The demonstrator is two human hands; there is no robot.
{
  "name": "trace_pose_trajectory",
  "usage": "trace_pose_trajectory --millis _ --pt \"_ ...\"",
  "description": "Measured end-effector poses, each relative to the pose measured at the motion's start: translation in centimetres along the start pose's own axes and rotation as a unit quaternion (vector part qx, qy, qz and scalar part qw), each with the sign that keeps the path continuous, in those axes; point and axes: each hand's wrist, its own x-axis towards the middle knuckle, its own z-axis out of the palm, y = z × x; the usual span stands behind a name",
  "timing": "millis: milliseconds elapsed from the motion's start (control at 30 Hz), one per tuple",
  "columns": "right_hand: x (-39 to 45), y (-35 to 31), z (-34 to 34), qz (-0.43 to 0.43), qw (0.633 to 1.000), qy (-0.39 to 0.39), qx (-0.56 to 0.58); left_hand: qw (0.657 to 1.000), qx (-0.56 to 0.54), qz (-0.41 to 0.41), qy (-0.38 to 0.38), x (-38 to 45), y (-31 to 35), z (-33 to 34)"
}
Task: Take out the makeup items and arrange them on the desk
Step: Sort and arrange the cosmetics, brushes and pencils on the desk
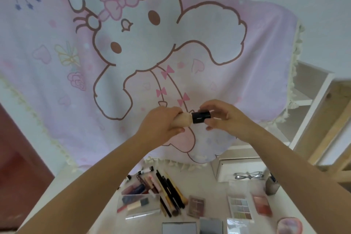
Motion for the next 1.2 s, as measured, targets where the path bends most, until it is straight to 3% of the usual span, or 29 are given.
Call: trace_pose_trajectory --millis 67,167,300,400,467,567,667,767,933,1000,1100,1200 --pt "0.2 0.1 1.0 0.05 0.998 0.024 0.007 1.0 0.015 0.01 0.018 -0.5 -0.2 0.2" --pt "0.9 0.4 1.8 0.103 0.989 0.028 -0.107 0.989 0.083 0.086 0.091 -1.1 -0.3 0.4" --pt "0.5 0.9 2.2 0.015 0.991 0.07 -0.109 0.981 0.092 0.088 0.144 -1.7 -0.2 0.9" --pt "0.0 1.4 2.0 0.002 0.998 0.041 -0.044 0.983 0.082 0.074 0.144 -2.1 -0.2 1.4" --pt "-0.1 1.3 2.2 0.075 0.996 0.048 0.021 0.984 0.077 0.072 0.143 -2.3 -0.1 1.7" --pt "-0.2 1.3 2.2 0.148 0.987 0.058 -0.007 0.986 0.073 0.077 0.13 -2.6 0.1 2.3" --pt "-0.8 1.7 2.0 0.093 0.993 0.066 -0.013 0.987 0.062 0.072 0.127 -2.9 0.3 2.6" --pt "-1.5 2.4 1.5 0.052 0.996 0.046 0.051 0.987 0.056 0.07 0.135 -3.1 0.5 2.8" --pt "-1.6 2.5 2.4 0.14 0.988 0.067 0.01 0.989 0.043 0.072 0.119 -3.6 1.1 3.7" --pt "-2.0 2.7 2.4 0.13 0.989 0.071 -0.027 0.991 0.04 0.07 0.11 -3.9 1.2 4.2" --pt "-3.4 4.0 2.2 0.096 0.994 0.043 0.017 0.993 0.024 0.06 0.099 -4.5 1.4 5.3" --pt "-4.7 5.2 2.5 0.134 0.99 0.03 0.044 0.995 -0.002 0.062 0.075 -5.1 1.6 7.1"
